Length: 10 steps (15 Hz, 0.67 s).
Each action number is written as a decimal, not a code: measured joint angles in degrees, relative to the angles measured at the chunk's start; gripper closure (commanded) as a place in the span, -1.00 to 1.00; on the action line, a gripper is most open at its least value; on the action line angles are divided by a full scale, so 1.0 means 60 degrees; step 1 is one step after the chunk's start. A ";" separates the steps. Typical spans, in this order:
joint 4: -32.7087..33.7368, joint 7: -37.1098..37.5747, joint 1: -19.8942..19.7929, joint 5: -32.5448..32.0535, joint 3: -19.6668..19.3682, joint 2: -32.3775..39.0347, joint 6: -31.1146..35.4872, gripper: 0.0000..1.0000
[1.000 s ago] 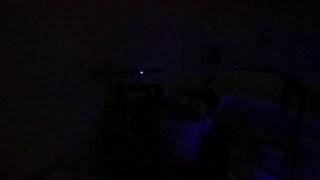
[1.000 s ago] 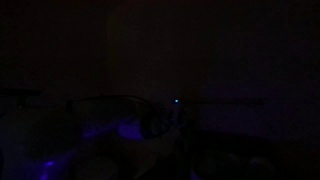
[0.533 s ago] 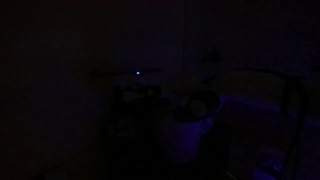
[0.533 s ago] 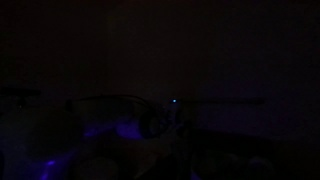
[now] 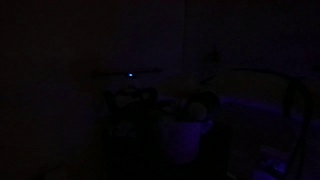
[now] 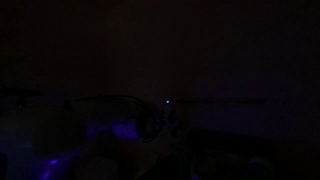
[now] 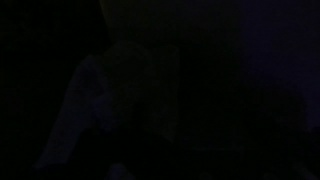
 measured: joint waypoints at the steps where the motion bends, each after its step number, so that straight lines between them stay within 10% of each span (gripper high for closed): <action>1: -0.0064 -0.0357 0.0145 -0.0021 -0.0002 0.0013 -0.0029 -1.00; 10: -0.0958 -0.2476 0.1799 -0.0975 -0.0128 0.0103 0.0263 -1.00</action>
